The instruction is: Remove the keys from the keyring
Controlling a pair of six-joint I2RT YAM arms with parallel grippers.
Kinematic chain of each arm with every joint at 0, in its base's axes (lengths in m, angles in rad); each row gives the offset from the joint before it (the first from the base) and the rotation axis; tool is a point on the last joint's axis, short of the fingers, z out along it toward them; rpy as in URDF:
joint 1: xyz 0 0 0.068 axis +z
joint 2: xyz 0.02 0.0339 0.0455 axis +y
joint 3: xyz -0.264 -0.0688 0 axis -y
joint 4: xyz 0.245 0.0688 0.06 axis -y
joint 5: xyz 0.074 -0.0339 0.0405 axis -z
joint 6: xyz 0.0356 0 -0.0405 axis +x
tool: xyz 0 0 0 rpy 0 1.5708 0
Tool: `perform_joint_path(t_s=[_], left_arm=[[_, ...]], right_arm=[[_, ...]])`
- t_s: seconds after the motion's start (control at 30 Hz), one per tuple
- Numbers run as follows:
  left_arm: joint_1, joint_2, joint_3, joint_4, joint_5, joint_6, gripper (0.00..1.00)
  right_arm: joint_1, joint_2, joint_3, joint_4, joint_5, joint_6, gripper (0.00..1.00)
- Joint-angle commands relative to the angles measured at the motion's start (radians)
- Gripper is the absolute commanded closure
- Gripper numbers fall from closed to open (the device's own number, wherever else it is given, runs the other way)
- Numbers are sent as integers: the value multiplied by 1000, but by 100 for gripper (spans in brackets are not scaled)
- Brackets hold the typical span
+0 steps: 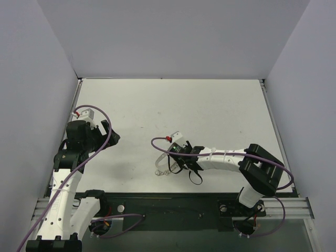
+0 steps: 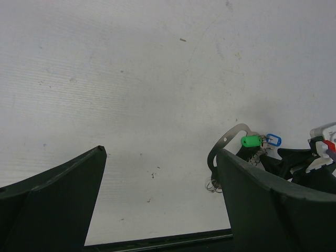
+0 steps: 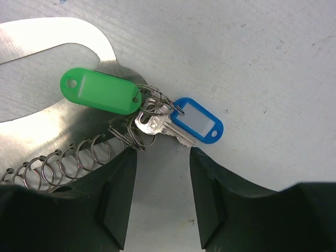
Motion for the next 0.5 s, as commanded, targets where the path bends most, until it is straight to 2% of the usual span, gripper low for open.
perform_joint_path(t_s=[0.0, 0.23, 0.47], left_arm=[[6, -8, -1, 44, 10, 7, 3], [8, -5, -1, 42, 10, 7, 3], [9, -2, -1, 44, 9, 7, 3]], right_arm=[[-6, -13, -7, -131, -31, -36, 59], [-39, -78, -5, -139, -32, -32, 59], [-94, -33, -2, -85, -86, -70, 59]])
